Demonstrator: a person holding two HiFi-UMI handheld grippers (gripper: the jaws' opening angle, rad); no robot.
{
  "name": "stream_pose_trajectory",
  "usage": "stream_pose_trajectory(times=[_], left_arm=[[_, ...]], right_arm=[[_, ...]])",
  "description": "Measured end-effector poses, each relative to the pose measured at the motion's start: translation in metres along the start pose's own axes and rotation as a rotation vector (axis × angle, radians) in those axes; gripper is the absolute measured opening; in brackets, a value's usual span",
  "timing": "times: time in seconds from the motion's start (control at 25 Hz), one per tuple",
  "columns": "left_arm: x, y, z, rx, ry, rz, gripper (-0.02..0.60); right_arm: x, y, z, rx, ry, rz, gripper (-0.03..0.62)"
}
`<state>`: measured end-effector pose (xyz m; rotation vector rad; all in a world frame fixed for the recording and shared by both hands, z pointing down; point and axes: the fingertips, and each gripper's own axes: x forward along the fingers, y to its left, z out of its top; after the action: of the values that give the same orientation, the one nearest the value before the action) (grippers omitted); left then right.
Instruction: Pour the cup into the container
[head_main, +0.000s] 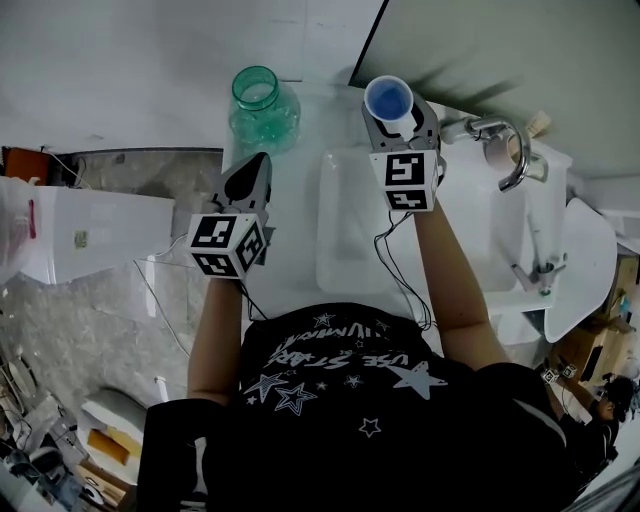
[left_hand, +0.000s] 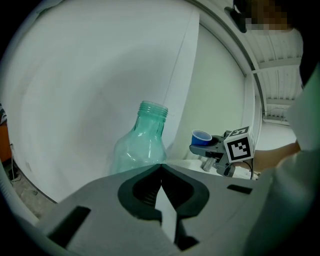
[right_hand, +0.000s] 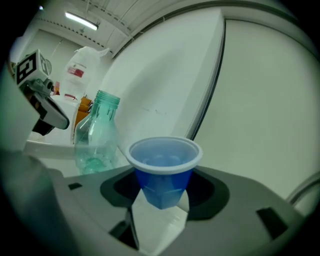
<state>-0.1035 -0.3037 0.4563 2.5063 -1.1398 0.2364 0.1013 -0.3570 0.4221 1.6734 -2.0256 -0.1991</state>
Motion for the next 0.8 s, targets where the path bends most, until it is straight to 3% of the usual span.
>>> stream_pose_trajectory(times=[0.32,0.8], left_arm=[[0.016,-0.02,-0.023,0.013,0.063,-0.021,0.011],[0.033,-0.042,-0.043,0.025,0.112,-0.069,0.011]], right_arm=[[-0.007,-0.02,-0.06,0.125,0.054,-0.063,0.261],[-0.005,-0.021,-0.129,0.308,0.154,-0.052,0.265]])
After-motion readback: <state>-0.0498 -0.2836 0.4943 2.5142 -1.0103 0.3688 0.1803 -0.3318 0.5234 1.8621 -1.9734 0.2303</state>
